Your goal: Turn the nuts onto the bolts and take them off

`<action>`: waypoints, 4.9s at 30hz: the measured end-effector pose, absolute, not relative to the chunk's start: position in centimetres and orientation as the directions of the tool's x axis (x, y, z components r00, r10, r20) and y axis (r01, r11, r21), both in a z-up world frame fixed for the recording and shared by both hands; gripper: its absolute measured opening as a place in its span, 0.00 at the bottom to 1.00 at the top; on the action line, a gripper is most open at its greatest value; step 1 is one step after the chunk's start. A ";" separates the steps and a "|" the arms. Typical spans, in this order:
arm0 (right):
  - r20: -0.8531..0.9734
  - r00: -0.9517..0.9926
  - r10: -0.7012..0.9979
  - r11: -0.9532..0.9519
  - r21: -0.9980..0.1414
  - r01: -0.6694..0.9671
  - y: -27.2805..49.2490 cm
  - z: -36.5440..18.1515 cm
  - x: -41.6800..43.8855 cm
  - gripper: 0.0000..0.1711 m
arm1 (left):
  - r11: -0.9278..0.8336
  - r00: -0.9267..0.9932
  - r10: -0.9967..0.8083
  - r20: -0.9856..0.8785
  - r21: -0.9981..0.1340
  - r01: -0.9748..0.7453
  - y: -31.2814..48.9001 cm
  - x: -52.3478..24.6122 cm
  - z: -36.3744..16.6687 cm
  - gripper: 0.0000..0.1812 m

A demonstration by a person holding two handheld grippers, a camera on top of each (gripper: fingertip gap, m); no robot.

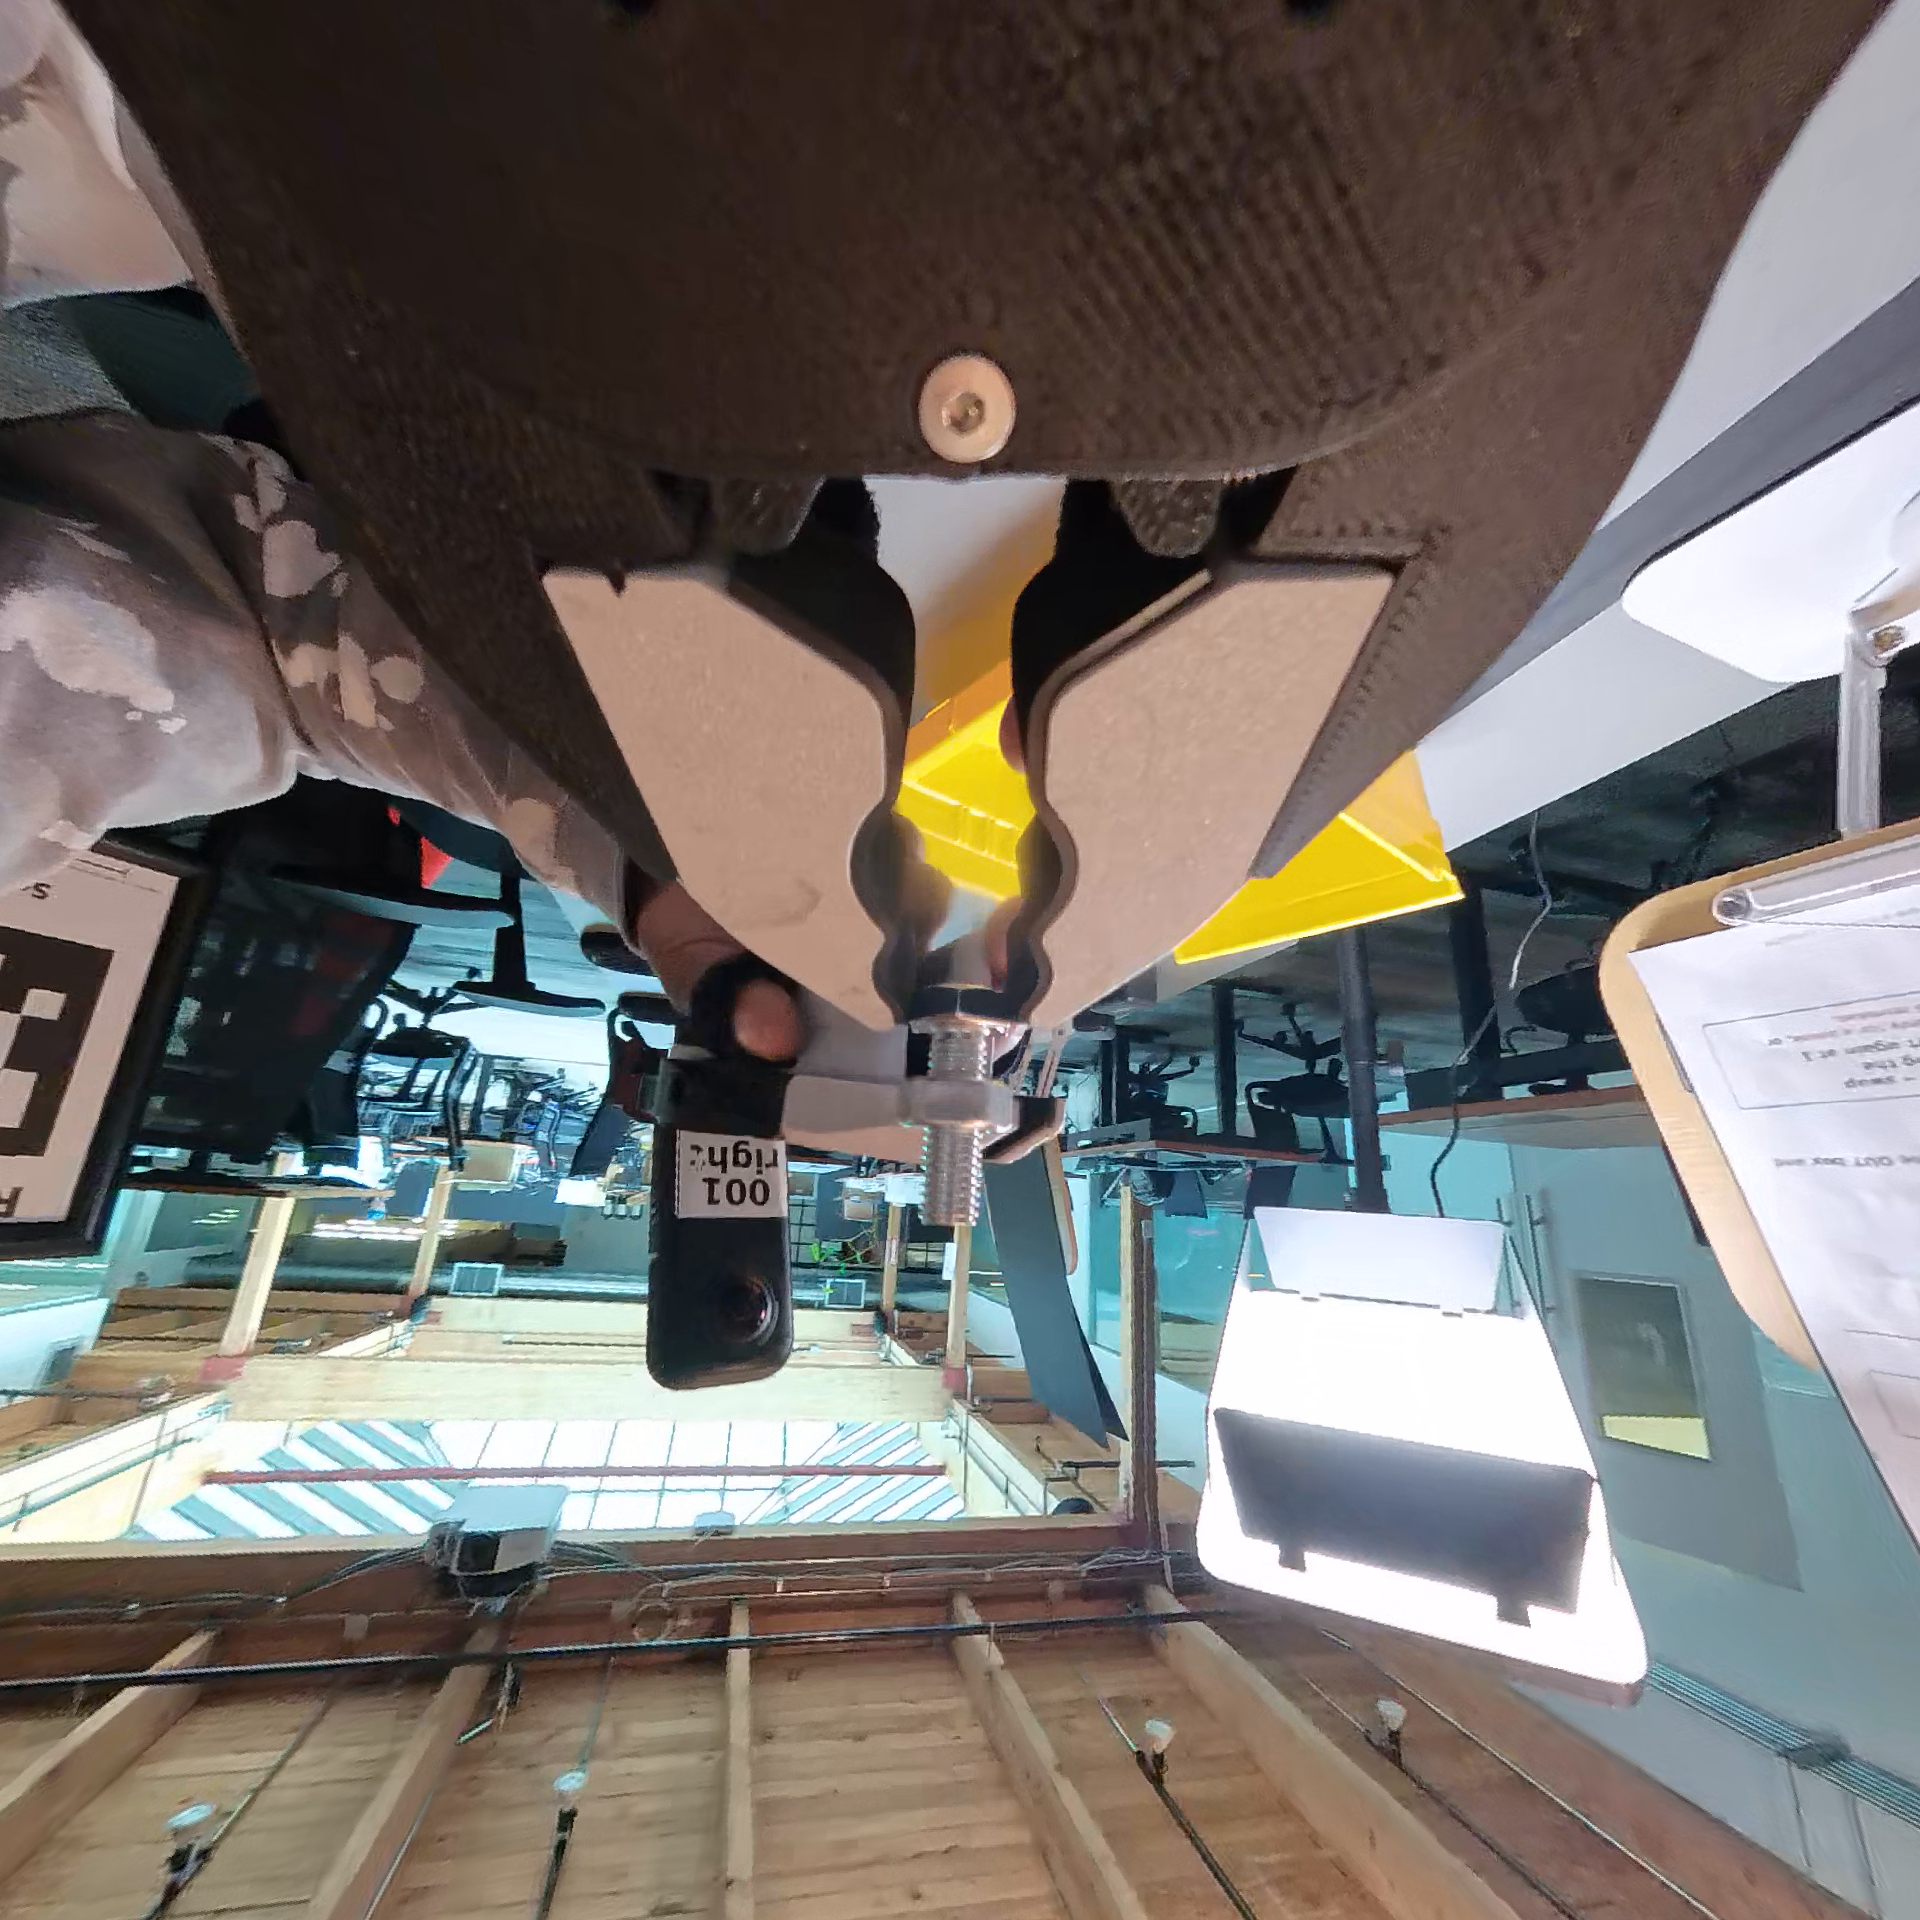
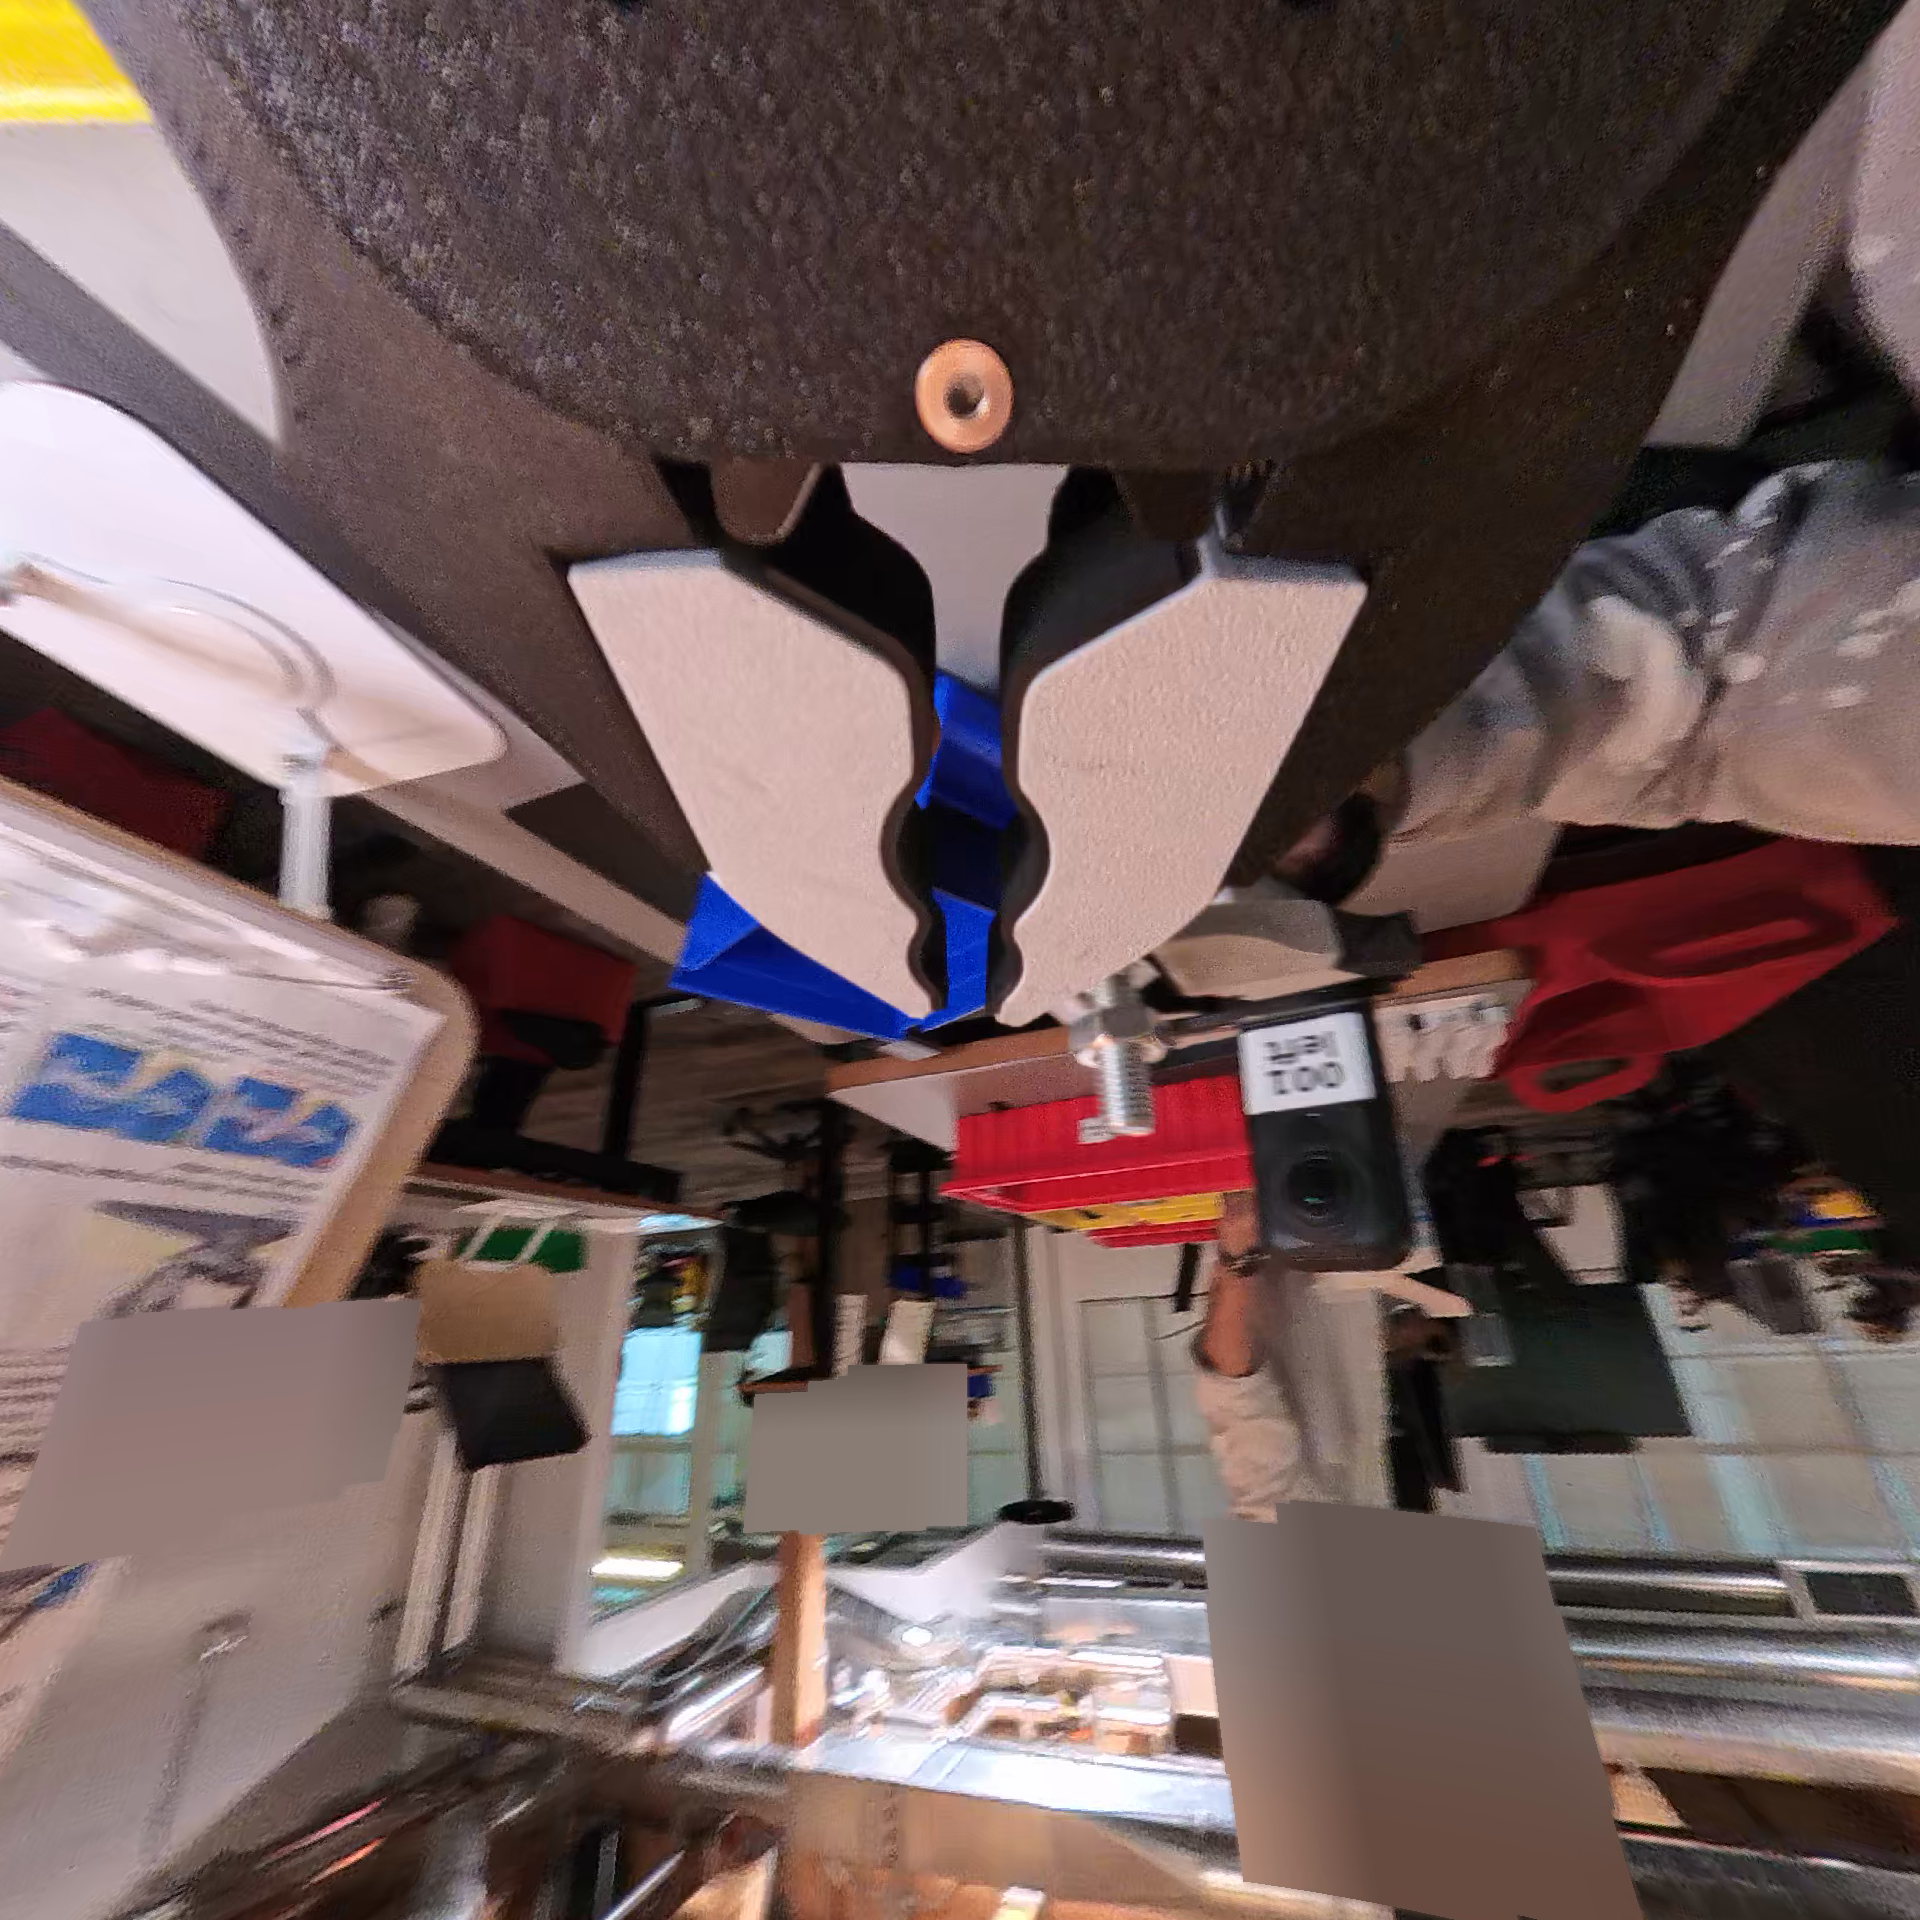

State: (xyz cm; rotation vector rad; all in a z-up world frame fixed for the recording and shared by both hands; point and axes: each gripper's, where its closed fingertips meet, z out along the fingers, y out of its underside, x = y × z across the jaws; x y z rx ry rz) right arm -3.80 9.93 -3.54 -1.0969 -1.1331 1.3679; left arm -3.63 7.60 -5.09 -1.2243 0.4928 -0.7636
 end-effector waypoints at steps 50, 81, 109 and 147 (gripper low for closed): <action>-0.013 -0.059 0.998 -0.022 -0.990 -0.140 8.7 -3.3 -4.5 0.22 | 0.117 0.679 -0.730 0.078 -0.964 0.237 8.1 -3.5 -5.5 0.10; -0.059 0.003 0.998 -0.057 -0.981 -0.184 10.5 -2.5 -3.4 0.16 | 0.140 0.673 -0.736 0.072 -0.957 0.256 7.6 -3.8 -4.7 0.10; -0.050 0.002 0.999 -0.049 -0.978 -0.205 10.1 -1.9 -3.2 0.18 | 0.143 0.672 -0.737 0.070 -0.956 0.256 7.5 -3.7 -4.7 0.10; -0.097 0.068 0.993 -0.079 -0.970 -0.231 11.3 -1.7 -2.9 0.10 | 0.171 0.672 -0.737 0.076 -0.940 0.295 7.2 -3.9 -4.4 0.10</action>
